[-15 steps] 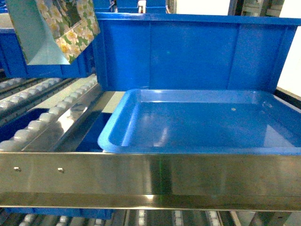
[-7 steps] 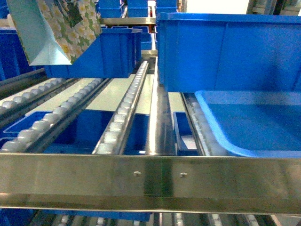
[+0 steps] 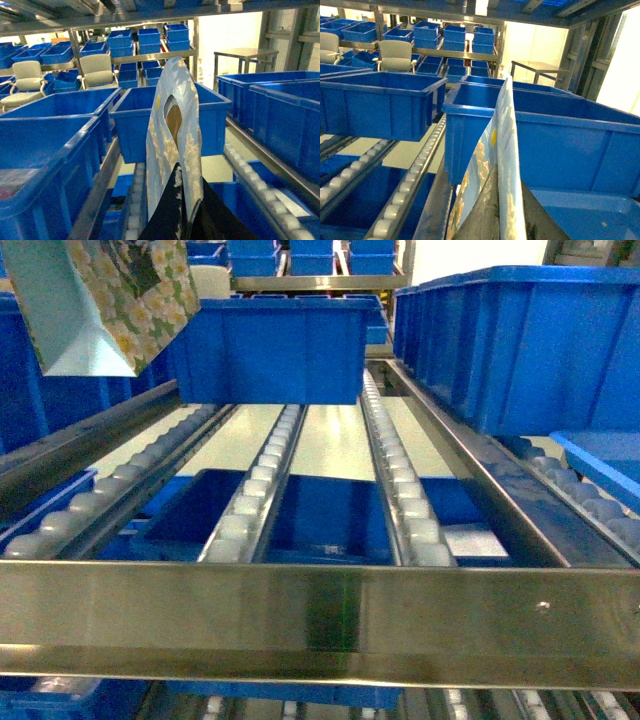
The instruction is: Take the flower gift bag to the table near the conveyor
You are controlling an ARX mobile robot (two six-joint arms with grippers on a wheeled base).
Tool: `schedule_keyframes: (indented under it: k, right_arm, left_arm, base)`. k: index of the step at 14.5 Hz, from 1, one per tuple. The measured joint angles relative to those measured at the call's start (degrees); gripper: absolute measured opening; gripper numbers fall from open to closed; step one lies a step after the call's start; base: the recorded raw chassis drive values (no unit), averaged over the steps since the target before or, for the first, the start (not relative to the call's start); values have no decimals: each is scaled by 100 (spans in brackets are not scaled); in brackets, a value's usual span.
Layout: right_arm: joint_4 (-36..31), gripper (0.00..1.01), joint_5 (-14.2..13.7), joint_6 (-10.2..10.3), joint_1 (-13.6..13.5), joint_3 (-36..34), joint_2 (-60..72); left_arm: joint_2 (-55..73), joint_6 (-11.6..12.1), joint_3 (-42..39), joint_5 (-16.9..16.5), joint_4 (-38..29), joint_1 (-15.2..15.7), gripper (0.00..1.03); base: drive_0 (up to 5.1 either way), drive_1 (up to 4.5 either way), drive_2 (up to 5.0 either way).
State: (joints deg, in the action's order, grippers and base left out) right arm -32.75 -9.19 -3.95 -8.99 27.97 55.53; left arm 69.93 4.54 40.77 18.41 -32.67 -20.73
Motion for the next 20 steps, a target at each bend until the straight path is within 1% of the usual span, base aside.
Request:
schedule_keyframes:
  k: [20]
  right_arm:
    - [-2,2,-2,-7,0,-11,-11]
  left_arm:
    - [9,0,-9,-15,0,-11,2]
  base:
    - [-440,28,422]
